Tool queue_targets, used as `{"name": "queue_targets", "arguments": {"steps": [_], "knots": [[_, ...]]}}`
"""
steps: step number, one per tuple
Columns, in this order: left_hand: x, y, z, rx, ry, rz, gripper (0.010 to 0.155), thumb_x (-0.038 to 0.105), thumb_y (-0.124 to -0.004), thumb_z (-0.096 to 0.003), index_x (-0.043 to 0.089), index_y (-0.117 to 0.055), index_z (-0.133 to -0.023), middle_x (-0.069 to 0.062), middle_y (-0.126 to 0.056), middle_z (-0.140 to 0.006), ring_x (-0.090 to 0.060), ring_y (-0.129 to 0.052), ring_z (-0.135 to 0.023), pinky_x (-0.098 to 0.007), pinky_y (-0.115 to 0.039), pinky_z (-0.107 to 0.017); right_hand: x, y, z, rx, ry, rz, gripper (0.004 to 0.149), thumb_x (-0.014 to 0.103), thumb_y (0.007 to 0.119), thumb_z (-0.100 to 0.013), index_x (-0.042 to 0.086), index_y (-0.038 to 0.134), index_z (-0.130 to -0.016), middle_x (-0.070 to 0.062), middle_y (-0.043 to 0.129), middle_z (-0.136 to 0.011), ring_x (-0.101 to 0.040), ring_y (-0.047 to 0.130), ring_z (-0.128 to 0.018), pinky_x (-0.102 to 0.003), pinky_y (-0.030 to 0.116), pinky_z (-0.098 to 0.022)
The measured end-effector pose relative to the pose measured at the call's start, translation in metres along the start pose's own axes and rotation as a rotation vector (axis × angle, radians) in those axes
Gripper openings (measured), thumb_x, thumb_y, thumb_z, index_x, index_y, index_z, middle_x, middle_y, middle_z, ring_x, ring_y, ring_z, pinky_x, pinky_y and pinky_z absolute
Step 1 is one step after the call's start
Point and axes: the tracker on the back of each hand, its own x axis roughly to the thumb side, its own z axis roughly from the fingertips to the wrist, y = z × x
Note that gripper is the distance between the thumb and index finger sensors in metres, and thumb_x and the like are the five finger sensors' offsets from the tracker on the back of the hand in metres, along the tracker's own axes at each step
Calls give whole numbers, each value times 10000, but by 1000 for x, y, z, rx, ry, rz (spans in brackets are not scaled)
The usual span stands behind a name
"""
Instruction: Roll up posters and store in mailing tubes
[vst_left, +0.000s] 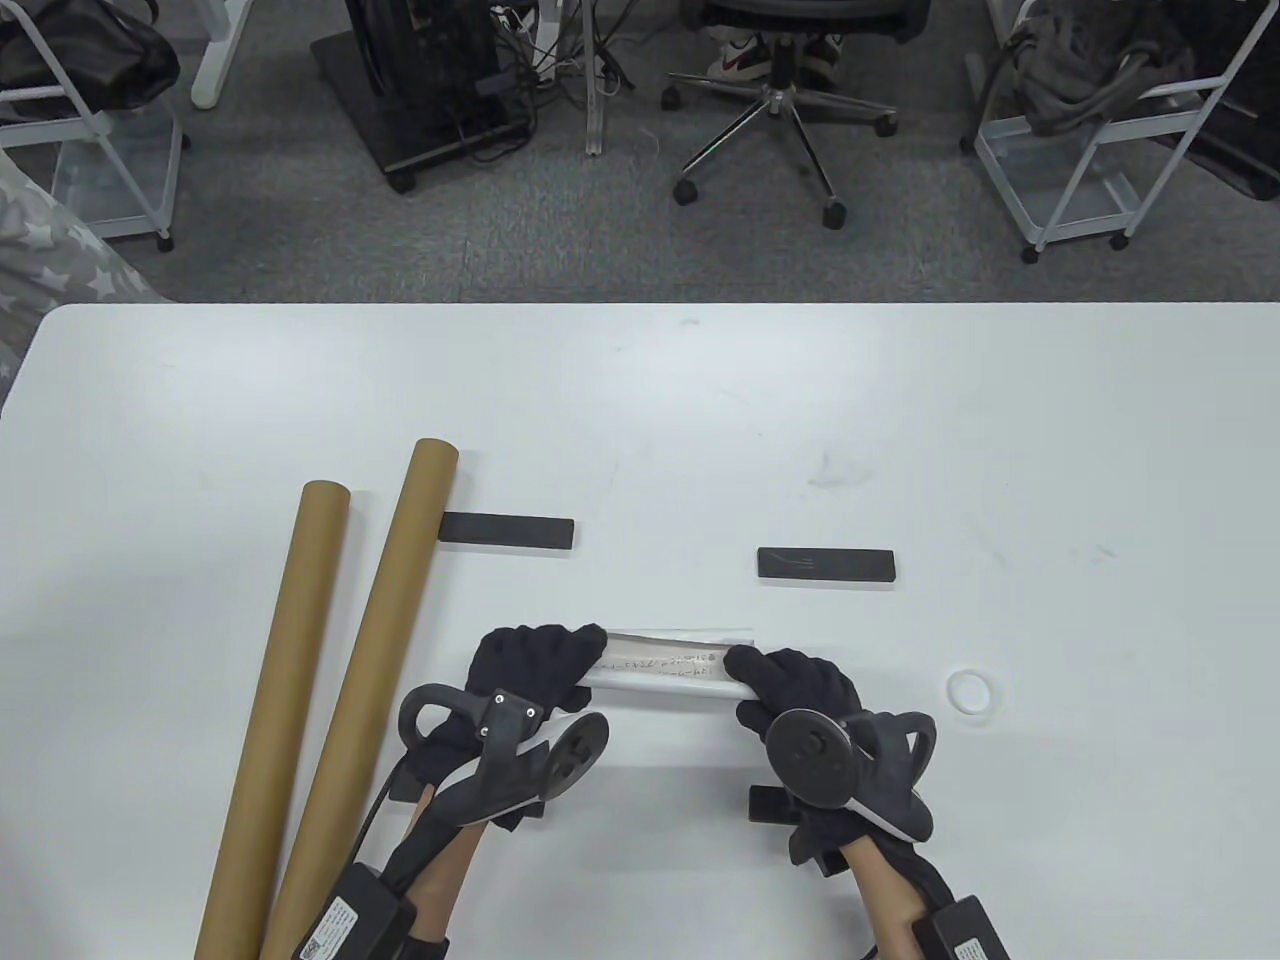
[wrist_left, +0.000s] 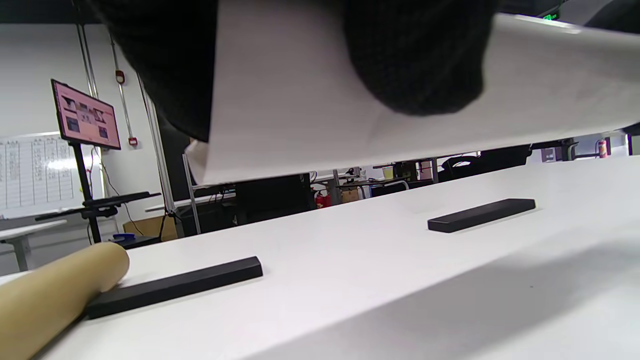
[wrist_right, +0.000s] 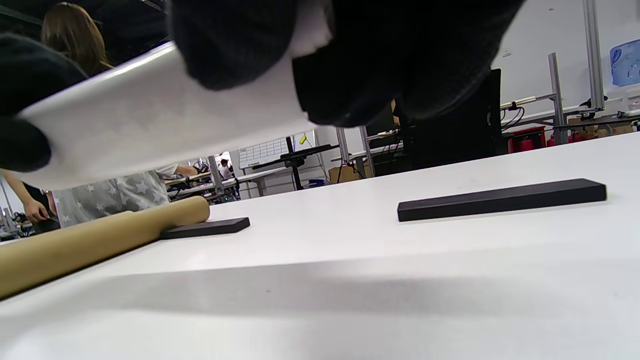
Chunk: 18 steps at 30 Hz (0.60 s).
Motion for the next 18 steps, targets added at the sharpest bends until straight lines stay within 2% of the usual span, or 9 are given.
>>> {"name": "queue_targets", "arguments": {"steps": [3, 5, 9, 13, 18], "knots": [[1, -2, 0, -11, 0, 29, 541, 408, -763, -475, 340, -704, -1008, 81, -872, -925, -185, -964, -807, -476, -823, -724, -1, 1, 0, -15, -1, -32, 527, 201, 680, -500, 172, 623, -1023, -106, 742, -992, -396, 826, -886, -617, 662, -688], [2, -1, 0, -14, -2, 20, 542, 401, -759, -480, 331, -704, -1015, 69, -864, -931, -196, -955, -808, -488, -822, -721, -2, 2, 0, -9, 2, -59, 527, 195, 683, -502, 168, 621, -1024, -113, 733, -1002, -402, 814, -902, -615, 654, -688], [6, 0, 0, -22, -5, 32, 605, 410, -771, -484, 320, -643, -1068, 18, -840, -950, -225, -933, -803, -511, -825, -711, 0, 3, 0, -4, 7, -35, 524, 177, 675, -509, 147, 610, -1028, -146, 721, -997, -399, 826, -864, -628, 662, -680], [7, 2, -1, 6, -10, -33, 646, 404, -810, -462, 351, -576, -1063, 71, -863, -911, -173, -969, -742, -467, -866, -691, 1, 2, 0, -6, 10, 8, 529, 199, 671, -507, 171, 591, -1030, -125, 713, -1004, -334, 862, -837, -586, 688, -689], [6, 0, -1, -21, -6, -10, 550, 412, -805, -461, 303, -677, -985, 82, -889, -895, -160, -990, -746, -452, -873, -690, 0, 3, -1, 16, 11, 12, 510, 210, 672, -506, 166, 601, -1009, -124, 728, -979, -314, 886, -798, -581, 705, -680]]}}
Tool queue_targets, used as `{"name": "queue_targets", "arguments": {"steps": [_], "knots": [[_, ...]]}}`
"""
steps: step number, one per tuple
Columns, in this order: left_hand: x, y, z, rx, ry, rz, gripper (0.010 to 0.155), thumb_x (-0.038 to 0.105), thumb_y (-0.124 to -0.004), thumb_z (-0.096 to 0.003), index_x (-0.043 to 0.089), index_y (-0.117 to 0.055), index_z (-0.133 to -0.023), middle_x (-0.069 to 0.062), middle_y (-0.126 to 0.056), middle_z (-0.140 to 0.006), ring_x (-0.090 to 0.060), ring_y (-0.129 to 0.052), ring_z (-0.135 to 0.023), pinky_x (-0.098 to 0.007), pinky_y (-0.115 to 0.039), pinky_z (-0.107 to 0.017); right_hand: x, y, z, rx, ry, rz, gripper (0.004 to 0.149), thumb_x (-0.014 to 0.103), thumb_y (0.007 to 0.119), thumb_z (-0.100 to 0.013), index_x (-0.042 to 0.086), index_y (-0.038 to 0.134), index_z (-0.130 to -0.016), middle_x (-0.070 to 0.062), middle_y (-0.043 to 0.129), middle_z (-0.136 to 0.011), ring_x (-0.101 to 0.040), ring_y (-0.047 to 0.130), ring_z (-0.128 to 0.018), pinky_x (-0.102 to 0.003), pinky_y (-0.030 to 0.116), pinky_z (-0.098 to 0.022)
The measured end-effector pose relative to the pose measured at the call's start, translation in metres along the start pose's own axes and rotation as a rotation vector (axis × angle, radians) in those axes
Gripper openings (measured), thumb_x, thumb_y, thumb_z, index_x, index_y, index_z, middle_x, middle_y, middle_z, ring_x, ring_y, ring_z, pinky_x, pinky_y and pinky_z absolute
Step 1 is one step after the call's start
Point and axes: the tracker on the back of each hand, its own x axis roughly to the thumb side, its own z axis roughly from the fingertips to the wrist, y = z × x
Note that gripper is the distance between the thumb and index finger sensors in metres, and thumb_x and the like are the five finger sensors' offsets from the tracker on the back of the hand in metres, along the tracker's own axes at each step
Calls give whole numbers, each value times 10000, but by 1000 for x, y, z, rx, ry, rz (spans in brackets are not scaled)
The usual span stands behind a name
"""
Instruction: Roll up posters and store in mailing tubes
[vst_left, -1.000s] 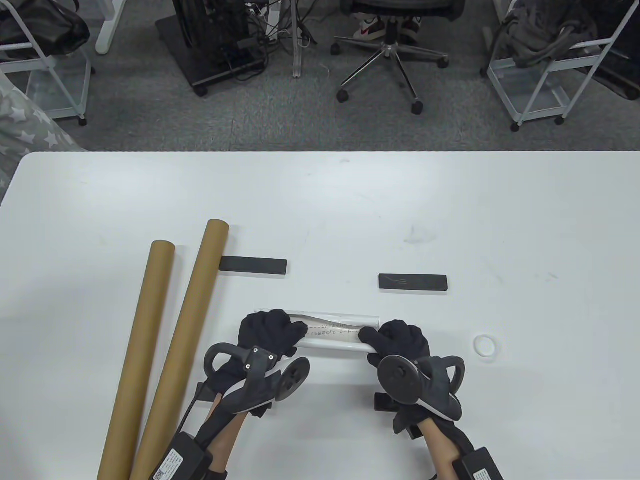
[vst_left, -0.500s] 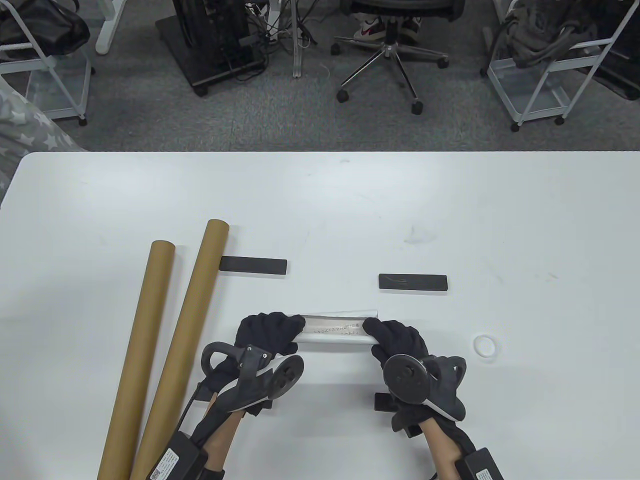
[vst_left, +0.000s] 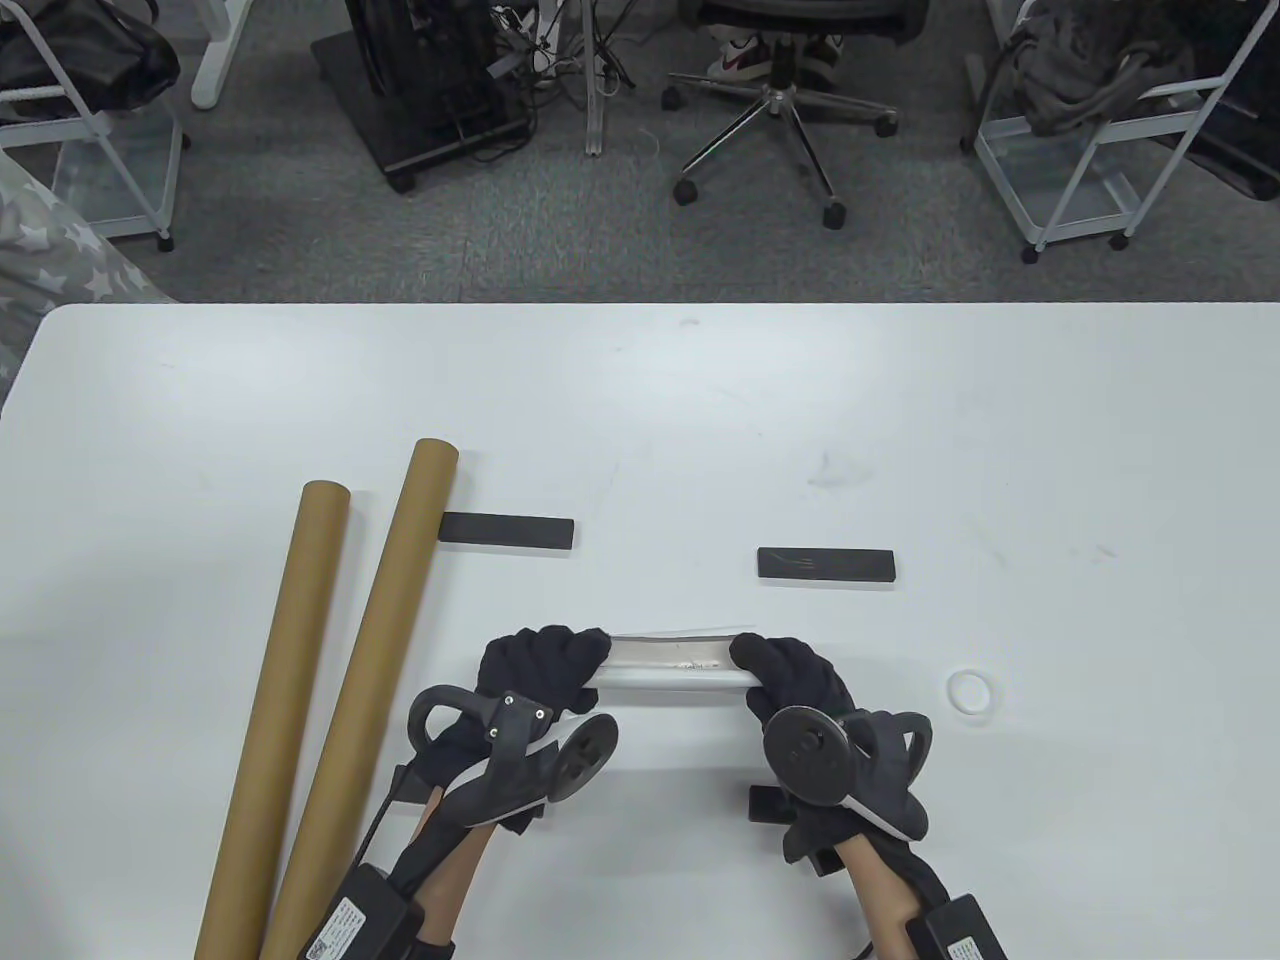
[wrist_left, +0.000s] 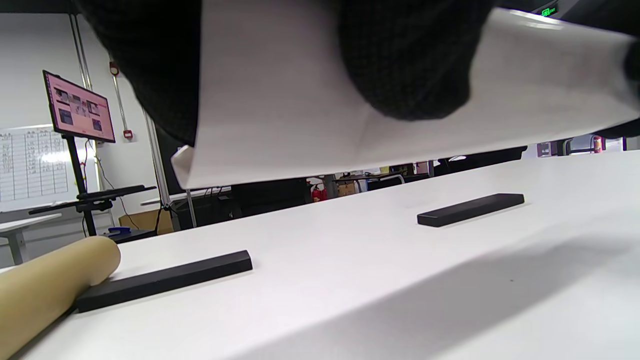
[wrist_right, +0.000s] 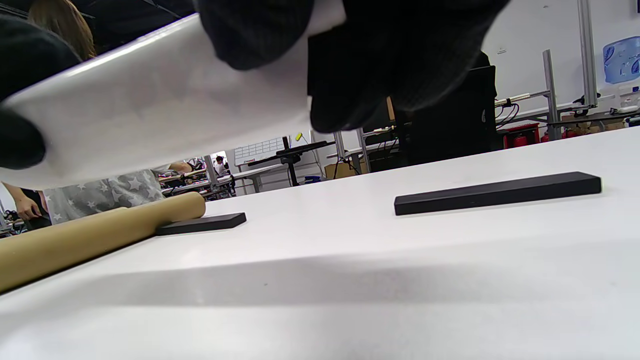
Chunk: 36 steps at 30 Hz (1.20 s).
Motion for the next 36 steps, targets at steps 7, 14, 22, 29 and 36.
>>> {"name": "queue_targets", "arguments": {"steps": [7, 14, 22, 29, 36], "knots": [[-4, 2, 0, 14, 36, 7, 501, 425, -791, -457, 350, -776, -952, 23, -825, -983, -230, -923, -842, -505, -820, -720, -2, 0, 0, 19, 20, -59, 488, 228, 686, -497, 155, 699, -979, -192, 651, -955, -412, 778, -766, -687, 628, -655], [-6, 2, 2, 22, 7, 13, 545, 439, -746, -456, 347, -767, -993, 83, -915, -905, -168, -1000, -770, -449, -857, -706, -8, 0, 0, 37, 25, -81, 513, 247, 686, -502, 148, 680, -1006, -140, 781, -917, -380, 875, -734, -647, 701, -647], [0, -1, 0, -28, -10, 16, 542, 405, -662, -500, 321, -694, -1035, 35, -840, -947, -220, -924, -785, -512, -790, -729, 0, 5, 0, 75, 2, -57, 523, 163, 601, -539, 54, 576, -1050, -241, 662, -988, -463, 790, -782, -710, 629, -649], [5, 0, 0, -44, -13, -95, 674, 316, -780, -507, 310, -515, -1126, -6, -740, -1023, -222, -884, -828, -521, -791, -734, 12, 8, 0, 106, -37, 56, 533, 130, 620, -545, 33, 538, -1062, -266, 613, -1022, -458, 770, -825, -696, 627, -662], [4, 0, 0, -23, -6, -113, 558, 339, -808, -479, 297, -633, -1007, 65, -819, -958, -162, -952, -800, -456, -843, -721, 4, 7, -1, 83, -9, 47, 532, 142, 679, -519, 107, 584, -1041, -185, 699, -997, -360, 850, -794, -621, 699, -675]]}}
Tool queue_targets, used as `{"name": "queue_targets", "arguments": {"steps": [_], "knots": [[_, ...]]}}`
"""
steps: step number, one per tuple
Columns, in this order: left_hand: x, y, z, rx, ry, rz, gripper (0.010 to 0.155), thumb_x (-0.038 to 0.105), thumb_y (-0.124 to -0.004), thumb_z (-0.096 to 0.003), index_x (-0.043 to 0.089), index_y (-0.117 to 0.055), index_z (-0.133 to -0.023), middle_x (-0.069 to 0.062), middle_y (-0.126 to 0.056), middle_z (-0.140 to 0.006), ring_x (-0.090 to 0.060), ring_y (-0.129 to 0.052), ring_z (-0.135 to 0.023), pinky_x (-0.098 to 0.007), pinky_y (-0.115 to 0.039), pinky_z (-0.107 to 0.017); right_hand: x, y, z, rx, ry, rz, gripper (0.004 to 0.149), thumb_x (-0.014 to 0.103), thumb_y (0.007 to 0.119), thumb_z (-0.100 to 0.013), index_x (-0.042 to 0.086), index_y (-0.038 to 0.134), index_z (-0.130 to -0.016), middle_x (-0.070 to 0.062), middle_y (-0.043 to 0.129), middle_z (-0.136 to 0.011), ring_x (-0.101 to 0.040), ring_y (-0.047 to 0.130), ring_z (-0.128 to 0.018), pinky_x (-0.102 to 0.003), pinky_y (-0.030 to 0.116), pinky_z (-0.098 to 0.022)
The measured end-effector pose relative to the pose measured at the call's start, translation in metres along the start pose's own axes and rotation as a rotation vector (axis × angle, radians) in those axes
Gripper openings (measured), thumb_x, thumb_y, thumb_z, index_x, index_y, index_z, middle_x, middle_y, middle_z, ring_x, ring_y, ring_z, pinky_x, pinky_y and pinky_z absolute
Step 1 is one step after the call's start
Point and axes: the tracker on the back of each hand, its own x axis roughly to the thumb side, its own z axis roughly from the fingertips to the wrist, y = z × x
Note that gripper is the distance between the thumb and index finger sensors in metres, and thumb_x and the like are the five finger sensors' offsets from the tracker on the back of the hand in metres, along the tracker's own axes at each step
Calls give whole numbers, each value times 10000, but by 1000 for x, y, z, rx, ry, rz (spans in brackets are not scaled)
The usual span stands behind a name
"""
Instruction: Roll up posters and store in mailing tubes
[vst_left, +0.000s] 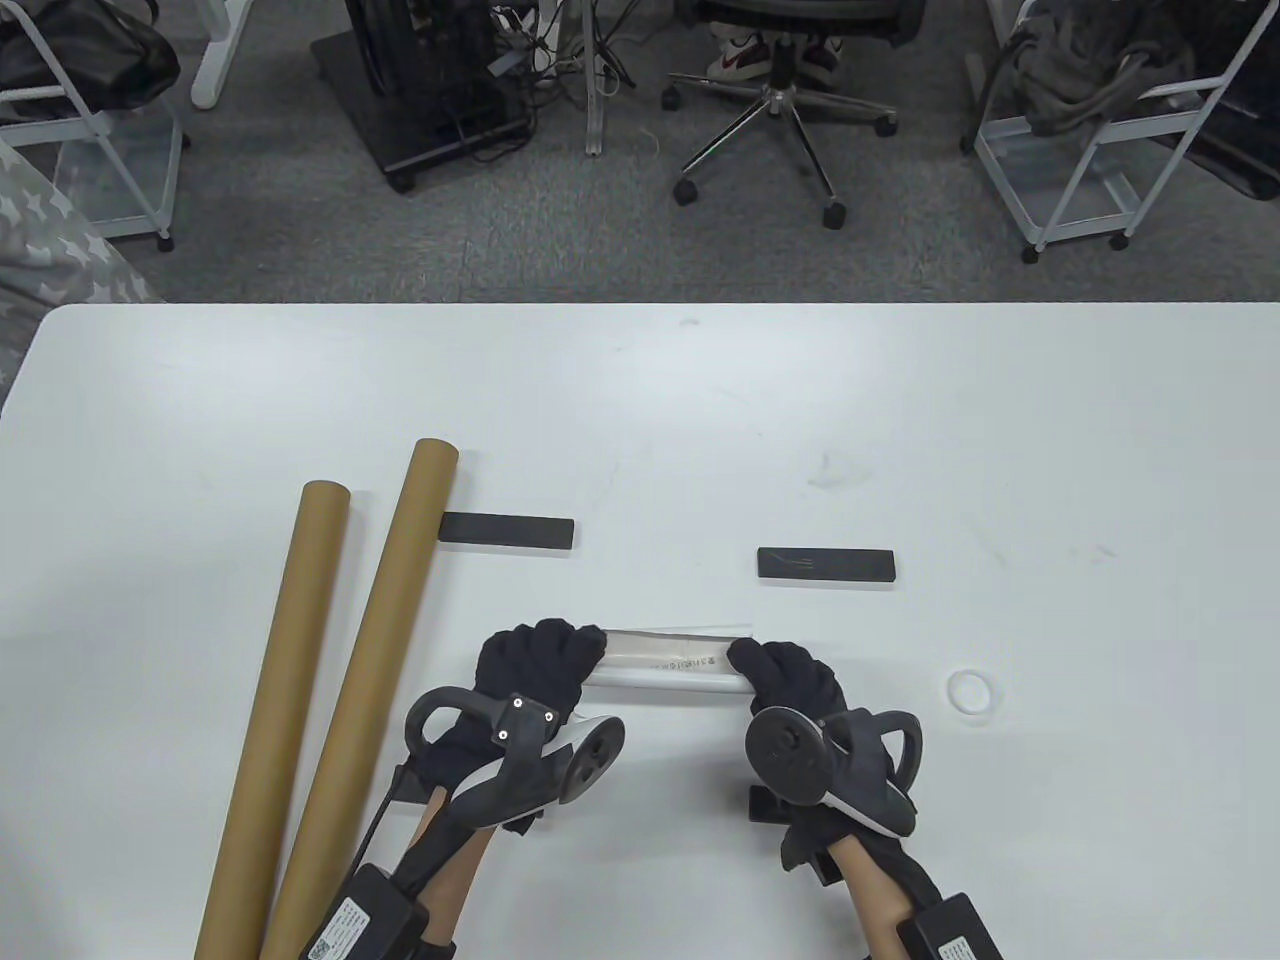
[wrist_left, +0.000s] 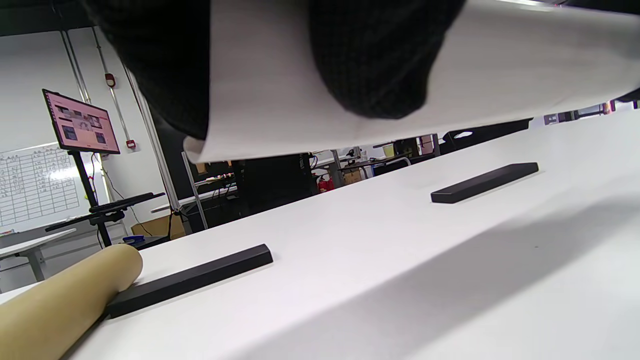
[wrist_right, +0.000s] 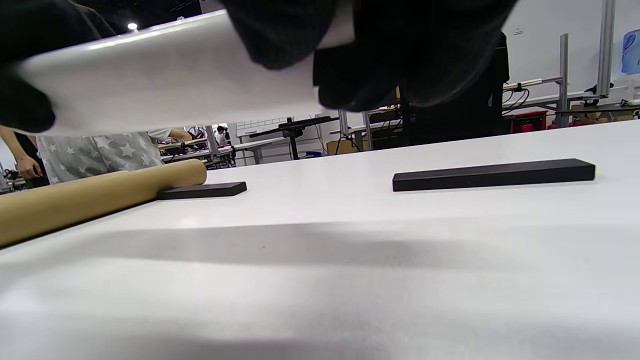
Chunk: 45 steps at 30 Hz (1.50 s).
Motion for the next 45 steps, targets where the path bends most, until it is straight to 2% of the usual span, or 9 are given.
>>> {"name": "queue_targets", "arguments": {"steps": [5, 11, 17, 21, 24, 29, 32, 38, 45], "knots": [[-4, 1, 0, 11, 17, 15, 523, 354, -810, -474, 318, -692, -982, 72, -836, -964, -203, -941, -864, -470, -826, -730, -3, -1, 0, 15, 13, -22, 503, 186, 666, -524, 195, 619, -1025, -232, 624, -1024, -432, 776, -817, -680, 629, -674], [-7, 2, 1, 22, 38, -6, 505, 390, -805, -463, 364, -758, -965, 21, -798, -990, -227, -905, -868, -503, -794, -741, -5, -1, 0, 8, 7, -59, 519, 196, 659, -520, 153, 613, -1036, -169, 694, -952, -387, 816, -756, -667, 657, -662], [-10, 1, 2, 12, 33, 13, 626, 429, -769, -455, 336, -664, -1065, 70, -867, -955, -184, -976, -823, -475, -826, -728, -10, -1, 0, 5, 22, -78, 515, 212, 649, -525, 135, 613, -1033, -152, 783, -951, -376, 896, -740, -634, 717, -651], [-10, -1, 0, -4, 29, 43, 562, 412, -689, -482, 331, -670, -1038, 51, -849, -958, -204, -956, -799, -494, -803, -731, -10, -2, 1, 33, -10, -133, 534, 206, 608, -563, 57, 546, -1072, -245, 665, -1021, -459, 809, -800, -692, 651, -655], [-10, -1, 1, -11, 21, 41, 548, 419, -642, -490, 331, -665, -1030, 47, -818, -960, -205, -929, -786, -507, -782, -738, -7, 0, 1, 64, -11, -133, 641, 300, 686, -541, 33, 483, -1087, -254, 609, -1015, -444, 765, -788, -702, 622, -661], [-8, 2, 2, 30, 13, -18, 608, 432, -776, -460, 366, -598, -1038, 90, -823, -902, -147, -932, -710, -480, -809, -725, 0, 1, 0, 27, 8, -15, 521, 289, 665, -527, 118, 571, -1011, -137, 710, -873, -325, 819, -635, -655, 680, -646], [-9, 3, 3, 55, 3, -24, 663, 439, -782, -461, 385, -488, -1052, 122, -831, -880, -115, -944, -685, -456, -825, -720, -2, 1, 0, 18, 13, -22, 487, 283, 663, -519, 157, 623, -988, -119, 742, -862, -328, 837, -631, -652, 688, -647], [-6, 2, 2, 26, -6, 31, 524, 438, -786, -461, 371, -665, -966, 103, -863, -901, -143, -967, -741, -465, -817, -726, -8, 0, 1, 11, 31, -24, 513, 291, 720, -490, 155, 700, -984, -177, 660, -978, -403, 796, -741, -682, 643, -661], [-9, 3, 2, 21, 1, 22, 506, 457, -805, -437, 379, -793, -937, 41, -830, -981, -194, -940, -820, -486, -806, -737, -5, 1, 0, 28, 19, -13, 554, 297, 739, -472, 133, 690, -999, -133, 750, -892, -345, 858, -684, -650, 692, -653]]}}
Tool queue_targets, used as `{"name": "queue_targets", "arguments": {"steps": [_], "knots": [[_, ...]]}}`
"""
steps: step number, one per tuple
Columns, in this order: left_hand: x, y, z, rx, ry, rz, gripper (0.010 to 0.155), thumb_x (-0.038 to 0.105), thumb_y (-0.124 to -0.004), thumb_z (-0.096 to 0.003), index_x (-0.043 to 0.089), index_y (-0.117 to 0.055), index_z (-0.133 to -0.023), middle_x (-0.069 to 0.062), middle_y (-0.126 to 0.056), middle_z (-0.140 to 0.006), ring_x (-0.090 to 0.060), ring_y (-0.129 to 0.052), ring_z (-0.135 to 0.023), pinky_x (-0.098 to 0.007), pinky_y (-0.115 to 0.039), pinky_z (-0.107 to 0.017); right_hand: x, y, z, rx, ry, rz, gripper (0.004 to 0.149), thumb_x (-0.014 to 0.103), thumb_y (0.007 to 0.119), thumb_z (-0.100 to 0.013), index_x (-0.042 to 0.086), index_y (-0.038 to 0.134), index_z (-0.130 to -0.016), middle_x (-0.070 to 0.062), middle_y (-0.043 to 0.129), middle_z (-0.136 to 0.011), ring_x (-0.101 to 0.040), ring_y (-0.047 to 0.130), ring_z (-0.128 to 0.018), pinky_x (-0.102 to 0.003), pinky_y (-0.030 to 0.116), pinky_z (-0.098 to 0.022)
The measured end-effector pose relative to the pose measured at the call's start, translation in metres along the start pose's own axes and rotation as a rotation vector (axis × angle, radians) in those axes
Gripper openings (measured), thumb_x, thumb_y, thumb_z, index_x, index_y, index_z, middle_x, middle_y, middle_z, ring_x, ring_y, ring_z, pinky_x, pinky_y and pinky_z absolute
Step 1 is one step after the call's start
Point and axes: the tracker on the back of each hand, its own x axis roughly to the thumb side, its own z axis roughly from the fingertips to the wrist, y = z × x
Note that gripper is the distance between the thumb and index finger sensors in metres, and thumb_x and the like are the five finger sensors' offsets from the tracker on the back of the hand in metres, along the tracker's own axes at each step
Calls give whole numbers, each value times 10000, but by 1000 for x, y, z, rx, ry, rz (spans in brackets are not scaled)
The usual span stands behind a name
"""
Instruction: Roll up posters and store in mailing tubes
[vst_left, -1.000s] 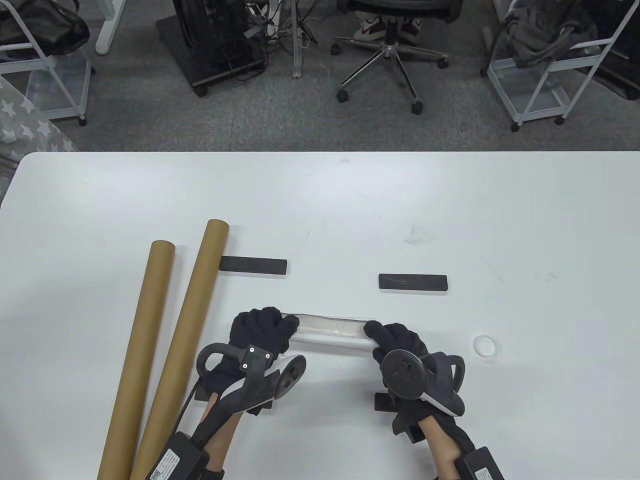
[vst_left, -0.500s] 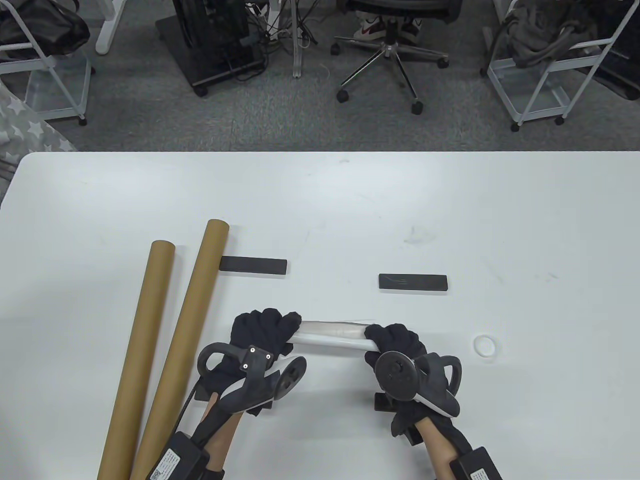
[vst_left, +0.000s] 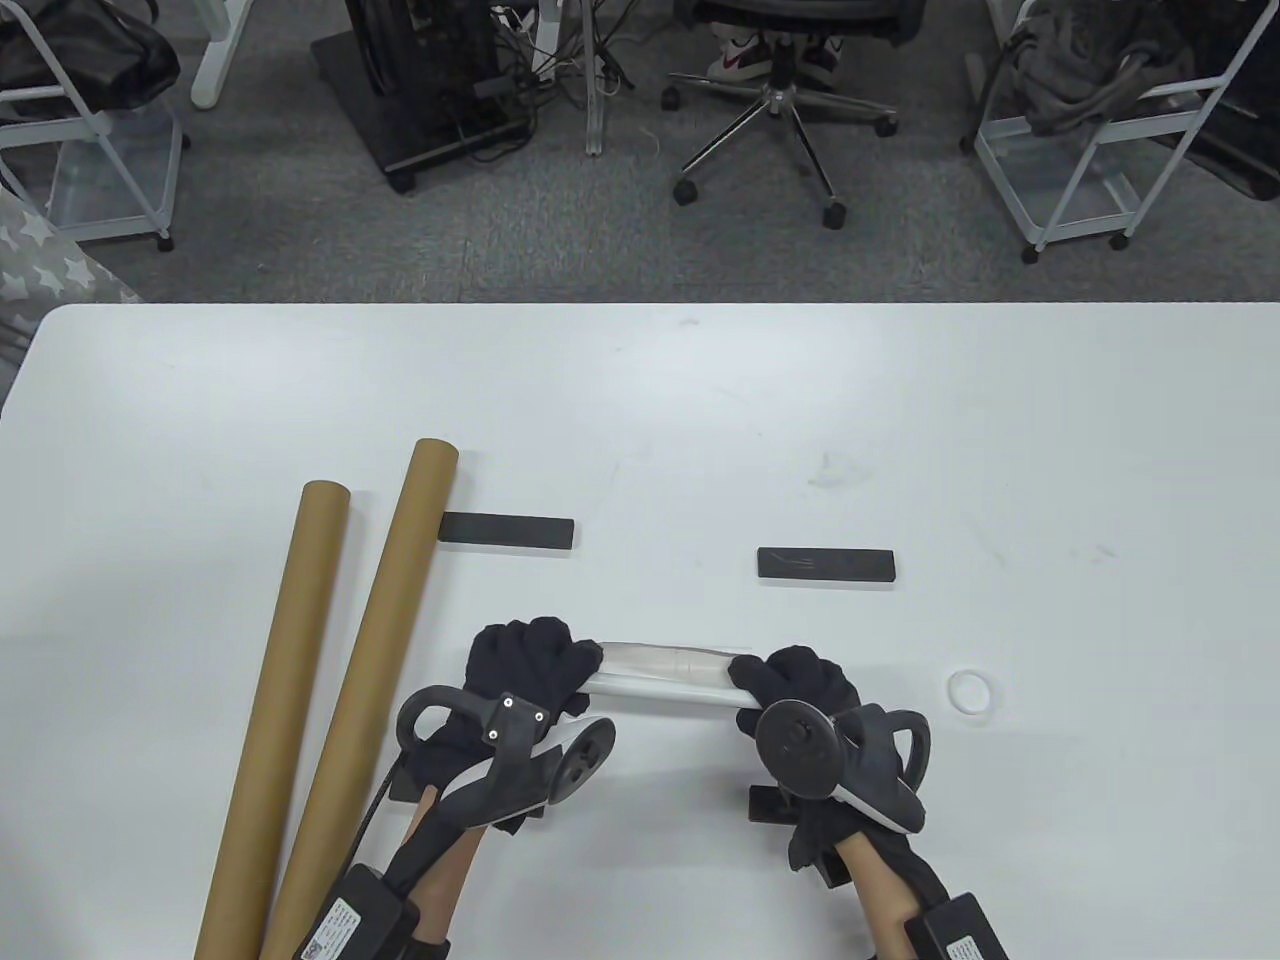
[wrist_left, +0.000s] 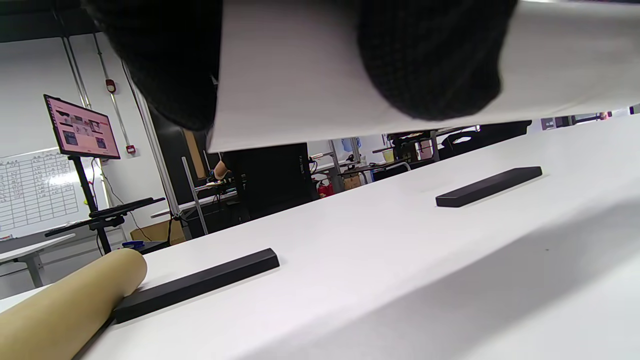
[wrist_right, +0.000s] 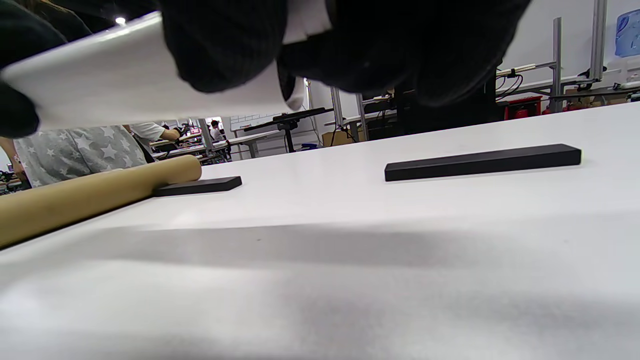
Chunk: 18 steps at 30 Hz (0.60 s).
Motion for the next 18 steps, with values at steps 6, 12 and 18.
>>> {"name": "queue_targets", "arguments": {"steps": [6, 12, 18], "knots": [[-1, -2, 0, -12, 2, 19, 601, 465, -778, -441, 364, -711, -1029, 78, -868, -928, -164, -969, -792, -465, -826, -725, -3, -2, 1, -39, 18, 1, 602, 328, 747, -466, 133, 632, -1025, -80, 845, -887, -321, 941, -701, -610, 737, -647], [1, -2, -1, -35, -8, 42, 654, 475, -696, -469, 365, -550, -1097, 84, -861, -913, -172, -955, -771, -486, -797, -734, 0, 0, 1, 7, 4, 4, 554, 258, 657, -520, 116, 554, -1046, -153, 722, -943, -371, 844, -721, -654, 689, -642], [1, -2, 0, -18, -11, 0, 562, 467, -772, -450, 381, -629, -986, 121, -877, -856, -133, -972, -711, -474, -815, -728, 5, -1, 1, -25, -4, 63, 499, 305, 680, -507, 172, 620, -984, -100, 763, -854, -320, 851, -630, -635, 707, -635]]}}
